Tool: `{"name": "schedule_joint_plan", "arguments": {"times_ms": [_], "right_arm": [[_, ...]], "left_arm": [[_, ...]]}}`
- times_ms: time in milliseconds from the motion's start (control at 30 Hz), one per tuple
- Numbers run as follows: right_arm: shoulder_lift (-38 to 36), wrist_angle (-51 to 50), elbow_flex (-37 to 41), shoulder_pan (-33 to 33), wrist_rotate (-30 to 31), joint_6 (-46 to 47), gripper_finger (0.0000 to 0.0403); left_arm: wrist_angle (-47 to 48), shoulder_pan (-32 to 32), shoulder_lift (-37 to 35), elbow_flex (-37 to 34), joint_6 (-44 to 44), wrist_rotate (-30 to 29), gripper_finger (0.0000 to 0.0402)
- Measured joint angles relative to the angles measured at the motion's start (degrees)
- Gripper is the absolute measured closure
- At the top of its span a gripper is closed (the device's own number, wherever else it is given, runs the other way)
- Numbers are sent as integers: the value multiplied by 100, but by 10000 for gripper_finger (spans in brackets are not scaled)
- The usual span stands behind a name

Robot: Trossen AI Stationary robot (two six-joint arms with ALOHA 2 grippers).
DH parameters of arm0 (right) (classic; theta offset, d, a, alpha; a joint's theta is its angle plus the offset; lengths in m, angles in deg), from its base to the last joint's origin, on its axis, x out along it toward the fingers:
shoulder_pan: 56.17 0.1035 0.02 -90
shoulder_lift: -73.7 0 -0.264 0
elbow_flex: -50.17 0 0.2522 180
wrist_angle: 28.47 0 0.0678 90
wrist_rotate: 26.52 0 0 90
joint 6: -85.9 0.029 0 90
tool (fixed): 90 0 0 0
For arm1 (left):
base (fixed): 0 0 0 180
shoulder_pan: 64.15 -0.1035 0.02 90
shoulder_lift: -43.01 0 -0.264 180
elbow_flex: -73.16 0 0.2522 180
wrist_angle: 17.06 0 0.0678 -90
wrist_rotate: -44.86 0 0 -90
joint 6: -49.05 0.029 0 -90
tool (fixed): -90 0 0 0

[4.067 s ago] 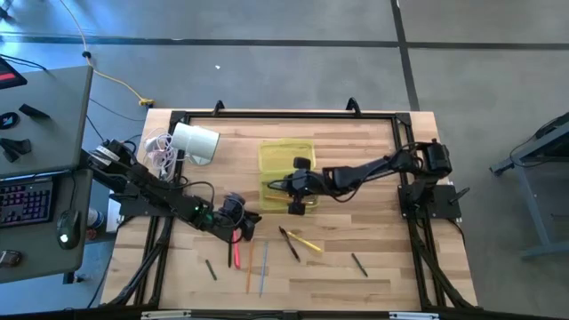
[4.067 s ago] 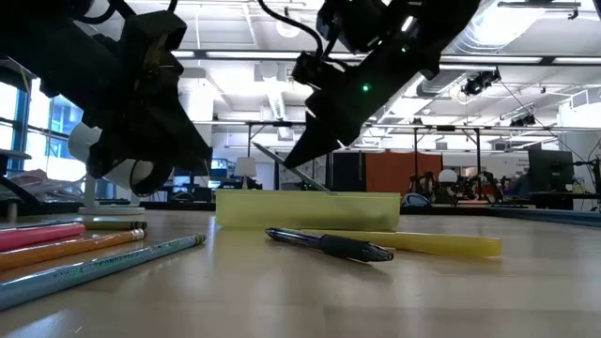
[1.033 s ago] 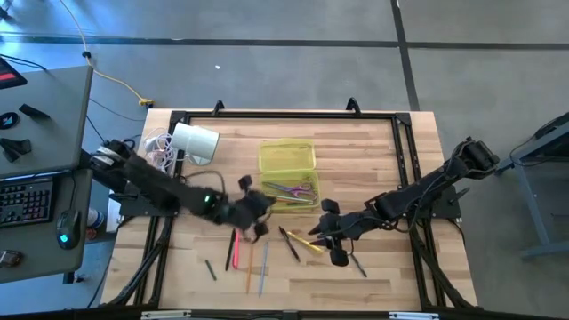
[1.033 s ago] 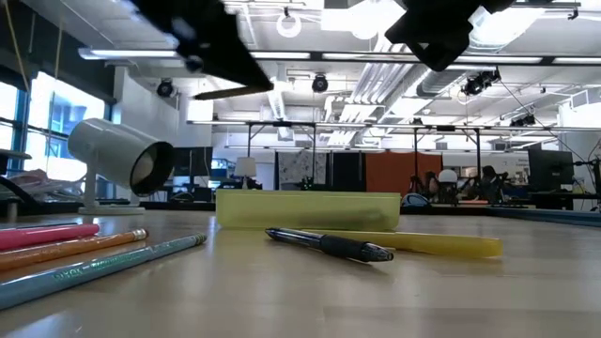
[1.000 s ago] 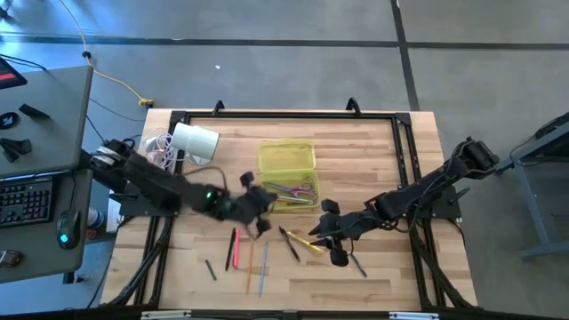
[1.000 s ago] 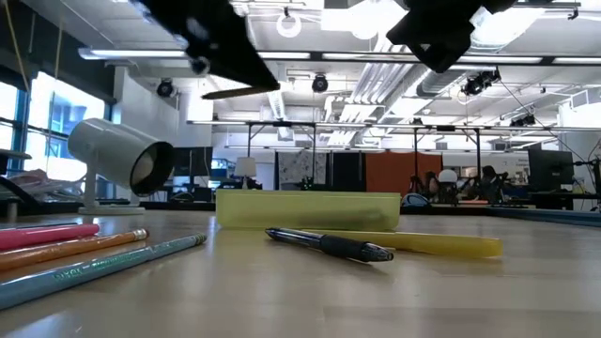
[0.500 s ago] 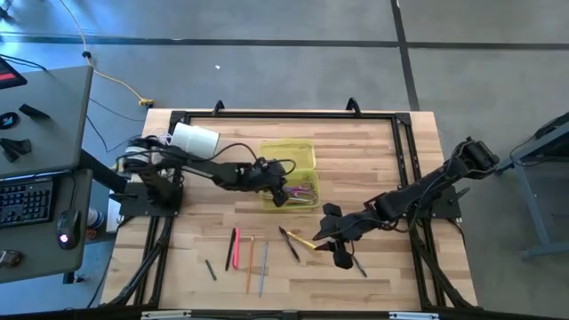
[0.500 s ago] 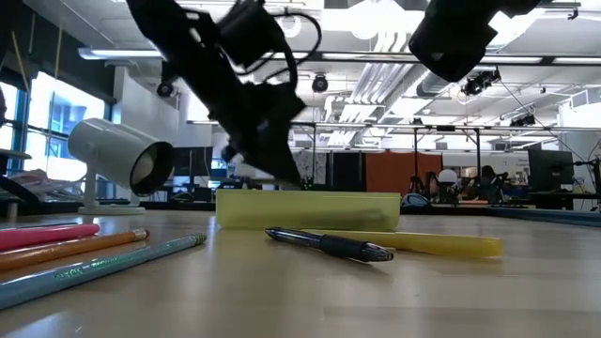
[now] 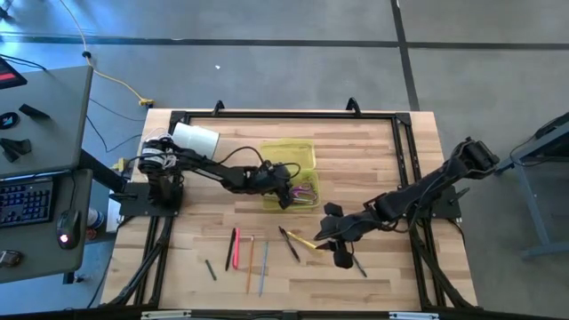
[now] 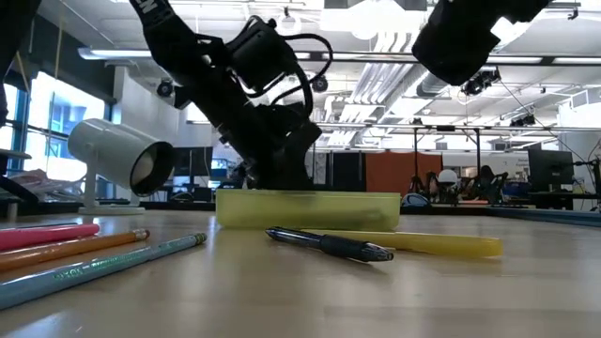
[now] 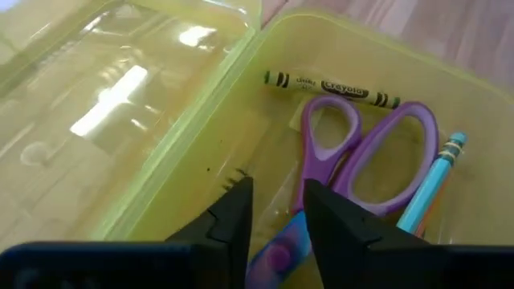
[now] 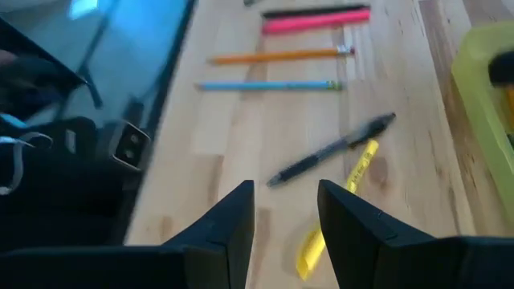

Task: Pick & place school supplies into a supply box
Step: Put the yellow pen into the supply box

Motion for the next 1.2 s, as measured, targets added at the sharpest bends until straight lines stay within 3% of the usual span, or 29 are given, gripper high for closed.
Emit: {"name": "schedule_joint_plan", "arguments": {"times_ms": [167,400,600,933,1200], "right_arm": [[578,-35,0,206,624,-179,279],[1659,678,1,363,938,-67,279],[2221,816,0,548,2435,415,279],[2569,1053,-28,541,2544,1134,279],[2384,1095,16,562,2785,761,279]], "left_arm": [[208,0,-426,169,23,-139,241],[307,0,-845,668,394,-90,241],[346,2,-878,862,603,7,240],[1019,2,-874,862,151,0,240],[1048,7,-874,861,108,21,241]]}}
